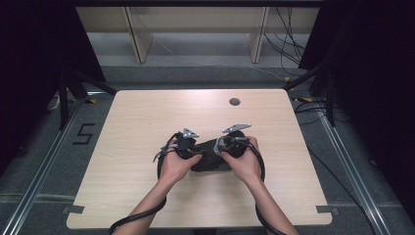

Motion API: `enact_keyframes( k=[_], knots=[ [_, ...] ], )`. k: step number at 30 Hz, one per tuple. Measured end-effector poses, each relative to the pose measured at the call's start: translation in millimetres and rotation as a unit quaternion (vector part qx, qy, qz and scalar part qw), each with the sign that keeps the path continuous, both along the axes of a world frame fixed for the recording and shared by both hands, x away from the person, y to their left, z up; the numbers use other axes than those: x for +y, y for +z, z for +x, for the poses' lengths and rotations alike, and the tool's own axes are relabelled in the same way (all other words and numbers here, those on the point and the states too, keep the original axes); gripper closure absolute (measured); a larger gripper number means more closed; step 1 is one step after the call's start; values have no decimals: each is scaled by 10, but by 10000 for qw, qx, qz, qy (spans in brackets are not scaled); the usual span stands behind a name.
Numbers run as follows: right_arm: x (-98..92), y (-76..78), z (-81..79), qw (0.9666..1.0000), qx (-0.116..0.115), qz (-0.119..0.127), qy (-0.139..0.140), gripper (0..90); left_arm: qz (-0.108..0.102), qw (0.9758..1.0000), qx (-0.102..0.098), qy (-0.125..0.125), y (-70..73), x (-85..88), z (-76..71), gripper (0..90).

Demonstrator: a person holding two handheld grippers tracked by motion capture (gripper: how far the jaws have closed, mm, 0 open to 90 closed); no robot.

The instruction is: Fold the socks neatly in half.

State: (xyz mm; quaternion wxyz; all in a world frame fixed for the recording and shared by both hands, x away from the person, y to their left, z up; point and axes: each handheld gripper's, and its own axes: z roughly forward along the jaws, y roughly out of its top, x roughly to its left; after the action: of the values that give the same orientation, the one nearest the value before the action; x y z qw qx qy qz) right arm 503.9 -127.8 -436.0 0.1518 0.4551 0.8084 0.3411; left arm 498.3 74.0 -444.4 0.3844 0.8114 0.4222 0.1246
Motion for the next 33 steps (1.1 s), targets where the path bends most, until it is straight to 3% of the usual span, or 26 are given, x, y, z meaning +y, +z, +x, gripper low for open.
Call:
enact_keyframes(
  k=[4, 6, 8, 11, 19, 24, 26, 28, 33],
  knots=[
    [-85, 112, -79, 9998, -150, 14, -117, 685, 3, 10000, -72, 39, 44, 99, -31, 636],
    [-114, 119, -109, 9998, -59, -141, -158, 714, 75, 10000, -52, 5, 35, 126, -51, 638],
    [-133, 78, -110, 9992, 125, -338, -143, 719, 171, 9997, 143, 63, -28, 123, -70, 640],
    [-143, -27, -92, 9986, 287, -417, -115, 726, 267, 9993, 264, 48, -123, 96, -71, 646],
    [-137, -89, -69, 9986, 334, -388, -149, 726, 297, 9991, 287, 72, -130, 102, -27, 644],
    [-169, -44, -101, 9991, 270, -258, -177, 693, 288, 9993, 219, 55, -136, 120, -31, 613],
    [-178, -50, -88, 9991, 230, -338, -146, 690, 282, 9993, 240, 49, -145, 119, -19, 614],
    [-163, -87, -79, 9986, 330, -365, -178, 696, 337, 9991, 252, 5, -142, 113, -6, 617],
    [-123, -117, -131, 9980, 394, -494, -71, 700, 359, 9990, 244, 113, -168, 127, 69, 618]
  ],
)
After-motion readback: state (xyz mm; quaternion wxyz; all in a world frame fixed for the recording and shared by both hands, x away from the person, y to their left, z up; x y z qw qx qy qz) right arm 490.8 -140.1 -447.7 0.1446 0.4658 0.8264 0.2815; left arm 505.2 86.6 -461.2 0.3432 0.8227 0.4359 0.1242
